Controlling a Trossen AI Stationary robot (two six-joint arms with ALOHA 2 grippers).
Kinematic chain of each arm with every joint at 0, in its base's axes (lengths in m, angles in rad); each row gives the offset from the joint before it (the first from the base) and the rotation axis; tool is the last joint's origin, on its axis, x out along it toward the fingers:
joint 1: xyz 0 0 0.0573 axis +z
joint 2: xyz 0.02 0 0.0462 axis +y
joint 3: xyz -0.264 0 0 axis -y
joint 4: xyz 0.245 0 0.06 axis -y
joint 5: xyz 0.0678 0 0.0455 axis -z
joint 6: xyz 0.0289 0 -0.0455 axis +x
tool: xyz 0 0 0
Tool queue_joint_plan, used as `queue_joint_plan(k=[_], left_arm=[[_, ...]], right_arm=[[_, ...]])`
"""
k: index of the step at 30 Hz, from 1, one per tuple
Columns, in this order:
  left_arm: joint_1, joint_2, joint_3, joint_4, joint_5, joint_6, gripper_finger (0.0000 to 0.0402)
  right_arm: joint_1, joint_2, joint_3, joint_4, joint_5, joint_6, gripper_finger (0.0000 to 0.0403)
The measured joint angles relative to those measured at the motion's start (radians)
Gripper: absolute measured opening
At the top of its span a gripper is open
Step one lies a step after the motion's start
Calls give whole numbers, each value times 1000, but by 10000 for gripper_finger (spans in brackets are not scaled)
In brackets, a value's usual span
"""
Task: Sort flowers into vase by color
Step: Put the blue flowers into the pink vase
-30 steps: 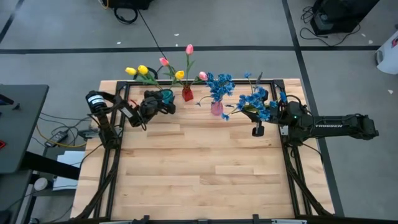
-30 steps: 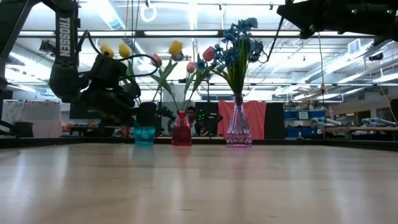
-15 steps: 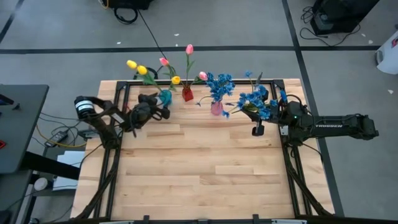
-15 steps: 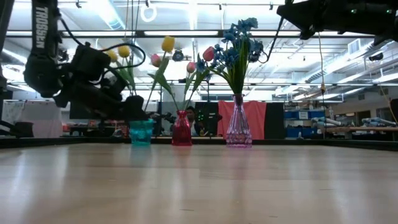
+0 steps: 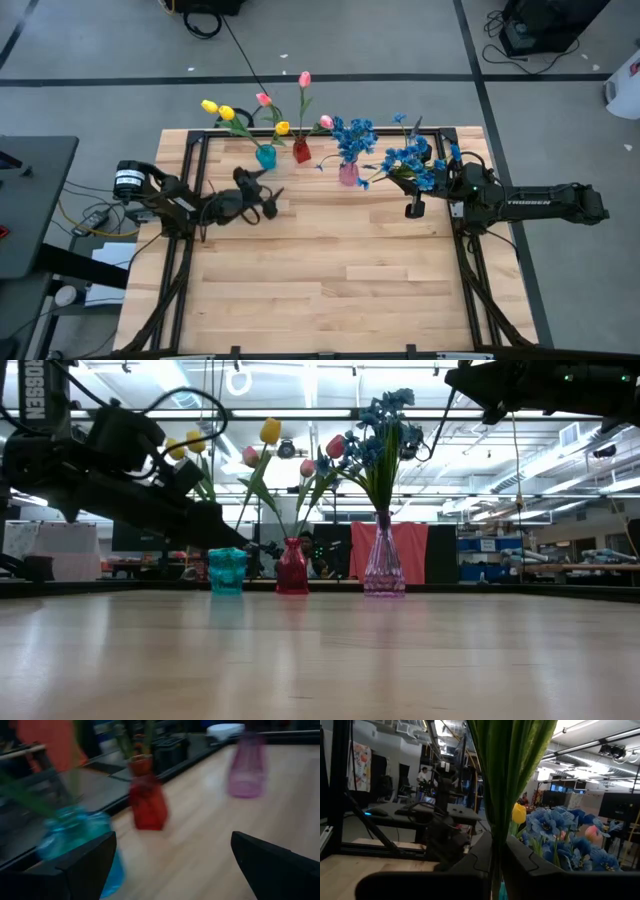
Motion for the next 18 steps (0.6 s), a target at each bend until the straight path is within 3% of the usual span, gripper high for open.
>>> queue_joint_plan(k=[5, 10, 18], left_arm=[[-120, 1, 39, 2, 28, -24, 400], [-182, 35, 199, -145, 100, -63, 400], [-144, 286, 460, -84, 97, 3, 400]], right_arm=[[0, 0, 0, 0, 7, -4, 36], [0, 0, 0, 0, 22, -6, 36], [0, 0, 0, 1, -4, -6, 36]])
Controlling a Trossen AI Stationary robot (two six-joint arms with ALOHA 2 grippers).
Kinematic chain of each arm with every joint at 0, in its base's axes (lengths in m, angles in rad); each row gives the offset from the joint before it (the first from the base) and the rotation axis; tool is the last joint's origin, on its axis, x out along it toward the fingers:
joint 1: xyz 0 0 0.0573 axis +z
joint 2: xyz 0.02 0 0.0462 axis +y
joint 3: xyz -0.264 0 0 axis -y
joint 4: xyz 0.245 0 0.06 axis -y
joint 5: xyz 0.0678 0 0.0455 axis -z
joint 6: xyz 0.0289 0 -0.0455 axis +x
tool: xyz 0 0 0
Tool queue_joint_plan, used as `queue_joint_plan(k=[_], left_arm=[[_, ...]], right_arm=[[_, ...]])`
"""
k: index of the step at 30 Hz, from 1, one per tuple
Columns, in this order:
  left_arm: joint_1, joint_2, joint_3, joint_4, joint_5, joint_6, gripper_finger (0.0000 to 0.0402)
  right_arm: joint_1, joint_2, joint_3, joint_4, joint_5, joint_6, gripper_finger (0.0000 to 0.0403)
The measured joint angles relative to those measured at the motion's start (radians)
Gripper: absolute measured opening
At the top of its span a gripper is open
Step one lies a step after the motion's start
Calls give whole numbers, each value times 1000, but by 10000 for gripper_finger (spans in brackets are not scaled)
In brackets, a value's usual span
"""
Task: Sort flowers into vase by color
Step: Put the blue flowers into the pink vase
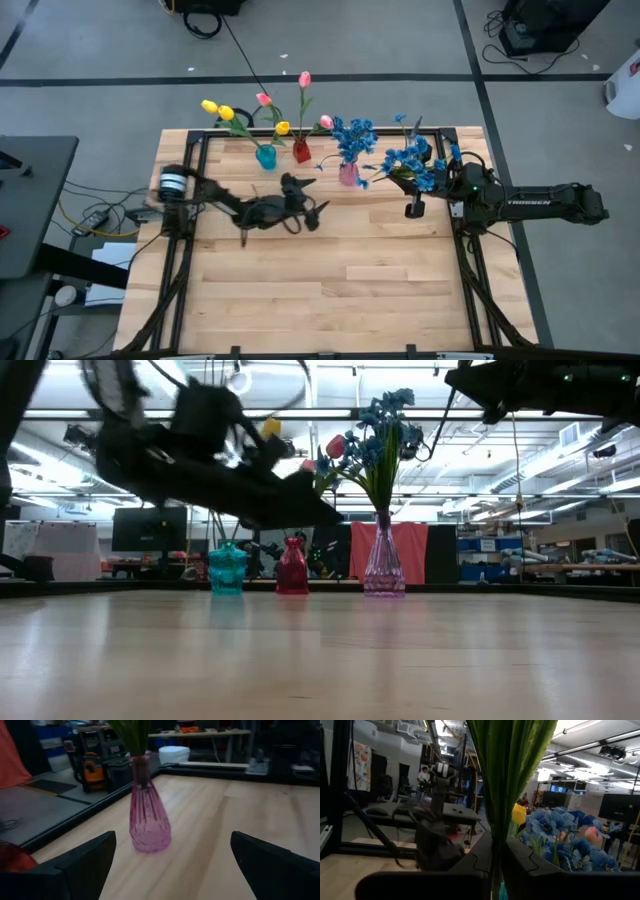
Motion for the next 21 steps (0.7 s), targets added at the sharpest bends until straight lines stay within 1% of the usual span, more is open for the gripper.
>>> queue_joint_plan(k=[4, 8, 11, 17, 21], left_arm=[[46, 166, 97, 123, 28, -3, 400], [71, 265, 183, 227, 29, 11, 400], [88, 303, 251, 207, 34, 29, 400], [120, 364, 386, 98, 38, 21, 400], [151, 396, 461, 11, 47, -31, 400]], right_arm=[[1, 0, 0, 0, -8, -5, 36], [1, 0, 0, 0, -9, -28, 36], [1, 0, 0, -1, -9, -36, 36], [1, 0, 0, -11, -21, -63, 36], [1, 0, 0, -14, -47, -67, 36]])
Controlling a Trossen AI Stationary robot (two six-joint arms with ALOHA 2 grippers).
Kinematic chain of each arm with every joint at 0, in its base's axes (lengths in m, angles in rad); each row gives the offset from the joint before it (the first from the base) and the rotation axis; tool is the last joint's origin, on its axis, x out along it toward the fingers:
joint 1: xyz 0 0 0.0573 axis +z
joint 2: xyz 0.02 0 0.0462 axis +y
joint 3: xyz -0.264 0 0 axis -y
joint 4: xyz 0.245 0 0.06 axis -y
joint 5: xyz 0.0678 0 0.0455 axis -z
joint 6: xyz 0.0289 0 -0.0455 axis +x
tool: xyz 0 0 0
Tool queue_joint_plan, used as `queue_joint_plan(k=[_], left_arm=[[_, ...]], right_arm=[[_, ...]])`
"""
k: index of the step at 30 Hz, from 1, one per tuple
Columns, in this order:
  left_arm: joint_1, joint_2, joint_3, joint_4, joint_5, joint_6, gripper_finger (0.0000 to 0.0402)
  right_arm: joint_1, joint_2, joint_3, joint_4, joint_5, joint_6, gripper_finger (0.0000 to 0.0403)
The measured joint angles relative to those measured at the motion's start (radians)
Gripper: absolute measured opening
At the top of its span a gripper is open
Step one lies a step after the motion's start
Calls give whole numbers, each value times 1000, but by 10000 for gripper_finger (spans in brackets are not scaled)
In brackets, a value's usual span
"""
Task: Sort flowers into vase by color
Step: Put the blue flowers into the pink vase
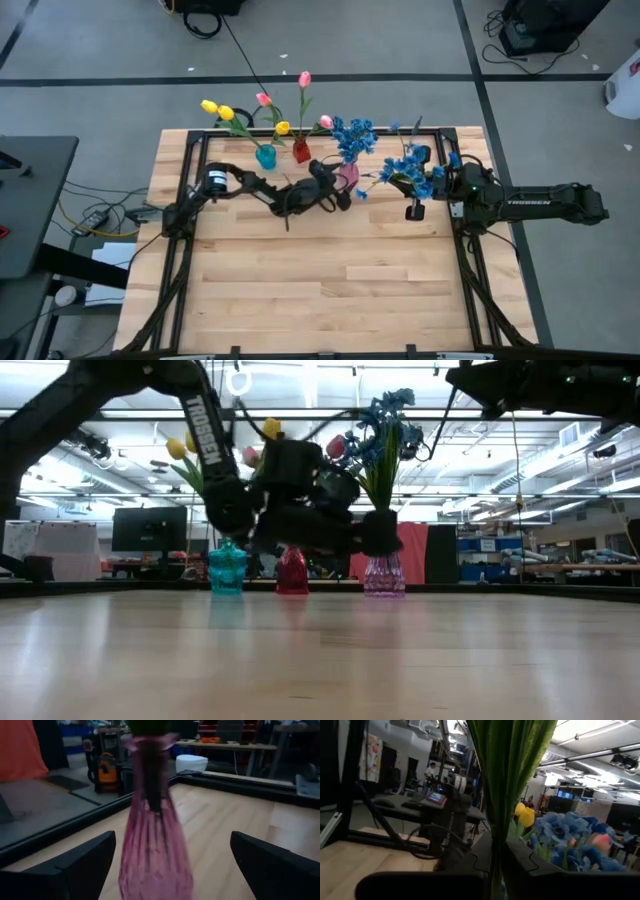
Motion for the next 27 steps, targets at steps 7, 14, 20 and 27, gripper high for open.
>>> queue_joint_plan(k=[7, 14, 20, 27], left_arm=[[49, 79, 79, -31, 53, -72, 400], [51, 105, 127, -97, 91, -47, 367], [51, 105, 129, -114, 103, -44, 287], [22, 103, 130, -115, 264, -24, 283]], right_arm=[[0, 0, 0, -26, -15, -27, 36], [0, 0, 0, -24, -15, -38, 36], [0, -4, 0, -28, -10, -35, 36], [0, -51, 0, -145, -10, 60, 36]])
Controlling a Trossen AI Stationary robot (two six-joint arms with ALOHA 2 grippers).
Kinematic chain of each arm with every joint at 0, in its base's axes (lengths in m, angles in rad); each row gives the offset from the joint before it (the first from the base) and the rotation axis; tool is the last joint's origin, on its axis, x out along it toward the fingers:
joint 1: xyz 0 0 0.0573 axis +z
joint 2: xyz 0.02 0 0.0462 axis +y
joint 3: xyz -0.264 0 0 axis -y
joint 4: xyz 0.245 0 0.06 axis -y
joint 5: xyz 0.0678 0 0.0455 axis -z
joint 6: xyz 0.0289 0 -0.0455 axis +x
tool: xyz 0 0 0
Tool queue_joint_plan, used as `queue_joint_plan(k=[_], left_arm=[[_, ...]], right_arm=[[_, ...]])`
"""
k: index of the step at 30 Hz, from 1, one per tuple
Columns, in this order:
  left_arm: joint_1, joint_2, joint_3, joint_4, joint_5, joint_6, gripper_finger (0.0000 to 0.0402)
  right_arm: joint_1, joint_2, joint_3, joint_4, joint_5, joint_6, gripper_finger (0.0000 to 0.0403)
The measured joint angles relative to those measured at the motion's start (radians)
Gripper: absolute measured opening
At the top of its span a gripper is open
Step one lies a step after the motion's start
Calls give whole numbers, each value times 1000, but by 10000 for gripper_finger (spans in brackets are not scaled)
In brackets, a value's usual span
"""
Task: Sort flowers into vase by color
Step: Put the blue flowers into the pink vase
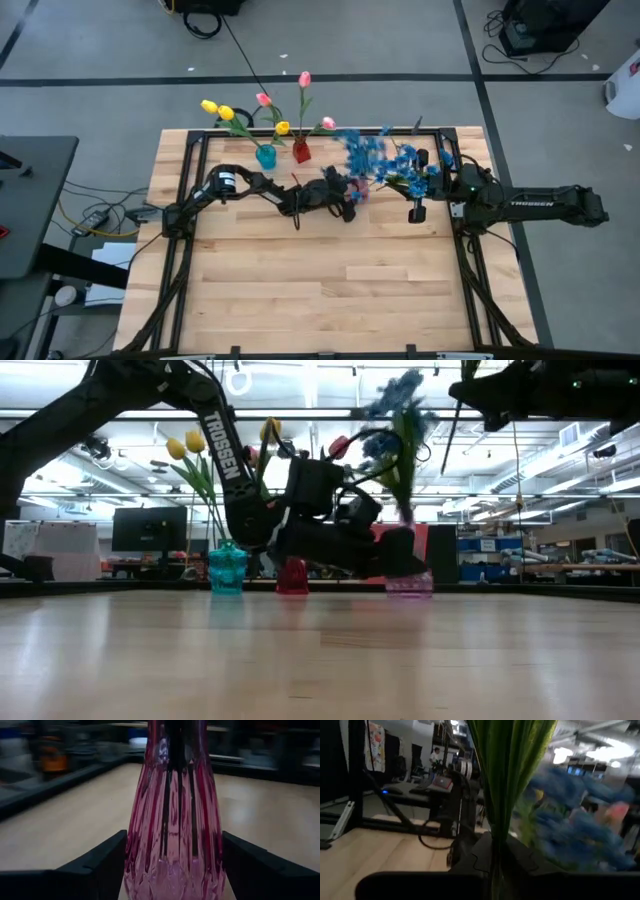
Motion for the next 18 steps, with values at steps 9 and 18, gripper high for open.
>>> queue_joint_plan(k=[9, 18], left_arm=[[-62, -93, -120, -29, 154, 51, 297], [-66, -184, -235, -37, 204, 5, 294]], right_arm=[[21, 29, 0, -56, -136, 72, 36], [176, 272, 2, 234, -42, 27, 36]])
